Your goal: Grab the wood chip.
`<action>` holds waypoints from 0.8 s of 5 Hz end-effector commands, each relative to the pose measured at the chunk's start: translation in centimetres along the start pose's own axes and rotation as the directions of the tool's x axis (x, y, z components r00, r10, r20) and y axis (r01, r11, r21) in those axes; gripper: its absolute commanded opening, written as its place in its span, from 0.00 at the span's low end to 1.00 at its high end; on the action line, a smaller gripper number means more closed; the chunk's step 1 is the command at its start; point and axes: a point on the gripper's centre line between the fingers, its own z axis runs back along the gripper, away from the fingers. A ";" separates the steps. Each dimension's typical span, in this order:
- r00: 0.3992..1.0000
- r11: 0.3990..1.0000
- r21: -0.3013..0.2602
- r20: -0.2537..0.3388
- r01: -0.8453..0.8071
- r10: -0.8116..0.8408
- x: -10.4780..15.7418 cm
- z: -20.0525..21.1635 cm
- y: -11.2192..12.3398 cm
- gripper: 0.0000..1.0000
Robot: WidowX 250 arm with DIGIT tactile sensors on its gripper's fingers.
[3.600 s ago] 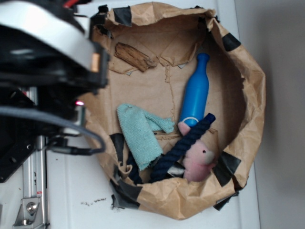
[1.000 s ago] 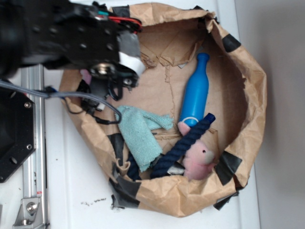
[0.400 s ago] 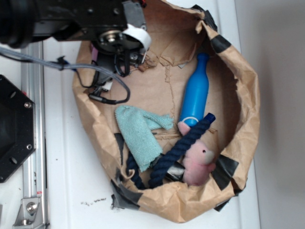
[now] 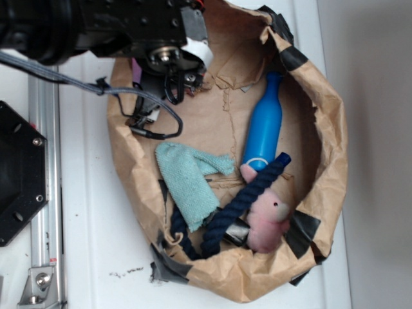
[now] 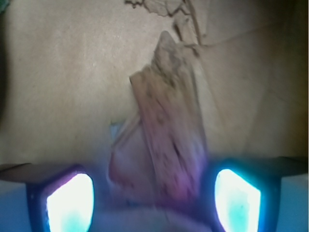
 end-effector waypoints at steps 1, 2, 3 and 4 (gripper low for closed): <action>0.999 1.000 0.017 0.040 0.021 -0.021 2.2 -1.1 -0.3 1.00; 0.999 1.000 0.019 0.029 0.018 -0.019 2.5 -1.9 -0.2 1.00; 1.000 1.000 0.015 0.018 0.022 -0.022 2.6 -2.3 -0.4 1.00; 1.000 1.000 0.001 0.023 0.001 -0.001 2.5 -2.5 -0.4 0.00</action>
